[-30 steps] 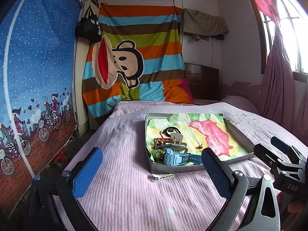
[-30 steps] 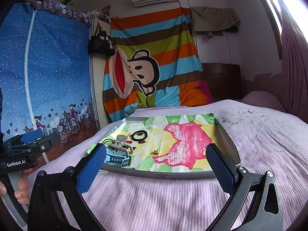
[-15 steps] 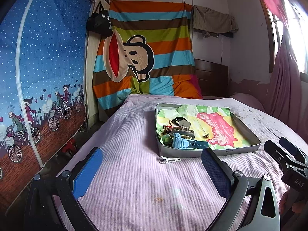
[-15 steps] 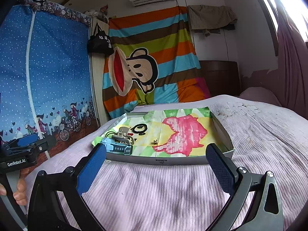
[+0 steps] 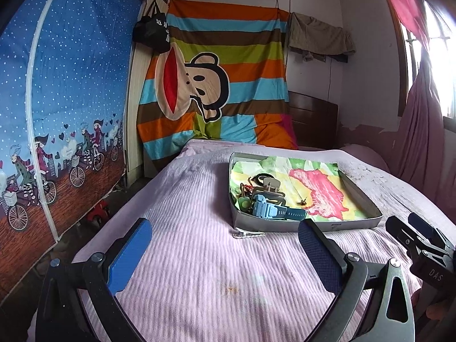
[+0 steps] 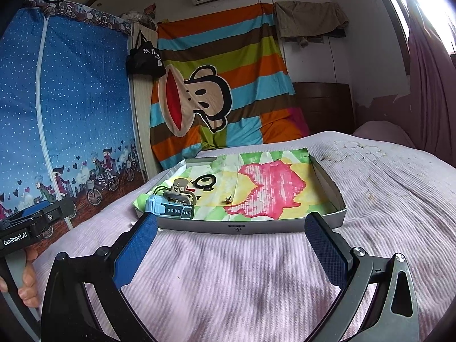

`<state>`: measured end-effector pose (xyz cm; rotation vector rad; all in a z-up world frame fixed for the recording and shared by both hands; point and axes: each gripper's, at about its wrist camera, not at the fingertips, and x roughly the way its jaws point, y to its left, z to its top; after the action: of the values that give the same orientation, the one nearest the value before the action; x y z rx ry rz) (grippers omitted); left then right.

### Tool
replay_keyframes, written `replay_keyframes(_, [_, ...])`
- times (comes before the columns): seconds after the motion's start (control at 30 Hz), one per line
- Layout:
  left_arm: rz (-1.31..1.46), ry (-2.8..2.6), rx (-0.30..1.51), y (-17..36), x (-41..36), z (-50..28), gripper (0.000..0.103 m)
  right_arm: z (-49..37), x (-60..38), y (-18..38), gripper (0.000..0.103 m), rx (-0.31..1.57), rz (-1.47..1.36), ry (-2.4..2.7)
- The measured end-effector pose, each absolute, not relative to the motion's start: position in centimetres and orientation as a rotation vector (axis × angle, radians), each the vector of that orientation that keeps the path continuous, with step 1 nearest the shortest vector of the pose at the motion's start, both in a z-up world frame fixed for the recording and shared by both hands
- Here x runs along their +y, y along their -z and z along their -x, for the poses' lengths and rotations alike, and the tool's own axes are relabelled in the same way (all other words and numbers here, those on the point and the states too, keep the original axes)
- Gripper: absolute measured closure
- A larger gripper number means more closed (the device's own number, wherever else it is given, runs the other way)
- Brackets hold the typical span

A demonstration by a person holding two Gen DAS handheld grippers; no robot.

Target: Organize jewelry

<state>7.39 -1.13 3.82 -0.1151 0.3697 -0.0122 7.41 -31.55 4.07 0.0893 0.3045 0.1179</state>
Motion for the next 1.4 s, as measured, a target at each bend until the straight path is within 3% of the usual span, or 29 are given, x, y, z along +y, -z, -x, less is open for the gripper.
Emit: replay_keyframes(1.4, [0.101, 0.012, 0.367, -4.05, -1.89, -7.20, 0.000, -6.90, -31.13, -4.55, 0.002, 0.301, -0.061, -0.122])
